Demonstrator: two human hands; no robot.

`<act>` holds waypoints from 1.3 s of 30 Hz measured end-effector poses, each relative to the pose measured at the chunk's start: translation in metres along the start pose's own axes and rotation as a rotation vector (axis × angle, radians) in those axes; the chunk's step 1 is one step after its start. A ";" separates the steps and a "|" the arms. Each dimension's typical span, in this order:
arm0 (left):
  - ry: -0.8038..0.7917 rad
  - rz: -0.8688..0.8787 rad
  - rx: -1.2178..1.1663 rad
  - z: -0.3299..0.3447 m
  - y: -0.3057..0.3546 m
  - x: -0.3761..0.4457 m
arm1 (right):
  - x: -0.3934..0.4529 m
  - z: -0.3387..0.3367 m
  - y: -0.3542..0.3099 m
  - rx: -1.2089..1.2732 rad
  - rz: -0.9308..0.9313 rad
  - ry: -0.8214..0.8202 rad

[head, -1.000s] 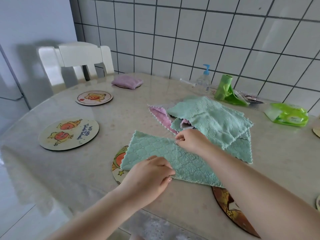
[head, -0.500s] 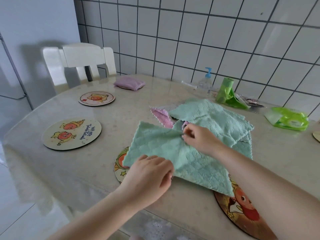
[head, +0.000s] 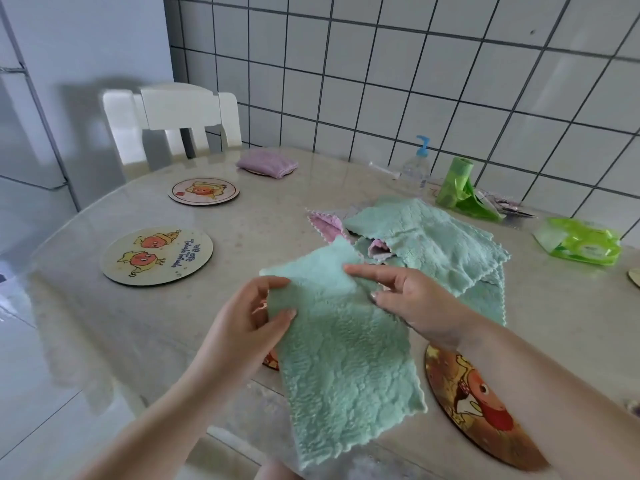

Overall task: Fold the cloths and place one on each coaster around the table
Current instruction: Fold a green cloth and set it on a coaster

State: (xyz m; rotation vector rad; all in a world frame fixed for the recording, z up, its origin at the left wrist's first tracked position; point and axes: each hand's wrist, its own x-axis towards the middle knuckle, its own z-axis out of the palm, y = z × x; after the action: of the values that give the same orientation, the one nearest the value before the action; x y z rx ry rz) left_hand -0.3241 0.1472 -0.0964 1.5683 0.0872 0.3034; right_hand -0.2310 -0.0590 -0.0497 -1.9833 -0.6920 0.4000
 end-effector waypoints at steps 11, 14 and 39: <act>-0.403 -0.143 0.631 -0.031 0.004 0.054 | 0.018 0.035 0.036 -0.133 0.148 0.048; -0.360 -0.045 0.794 -0.042 0.000 0.054 | 0.012 0.029 0.037 -0.160 0.109 0.091; -0.502 0.801 0.913 -0.067 -0.030 -0.017 | -0.059 0.041 0.030 -0.653 -0.394 0.006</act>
State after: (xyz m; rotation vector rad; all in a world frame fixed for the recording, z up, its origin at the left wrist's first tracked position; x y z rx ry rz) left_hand -0.3523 0.2085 -0.1290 2.4961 -0.9330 0.5184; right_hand -0.2908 -0.0782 -0.0960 -2.3619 -1.3024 -0.0910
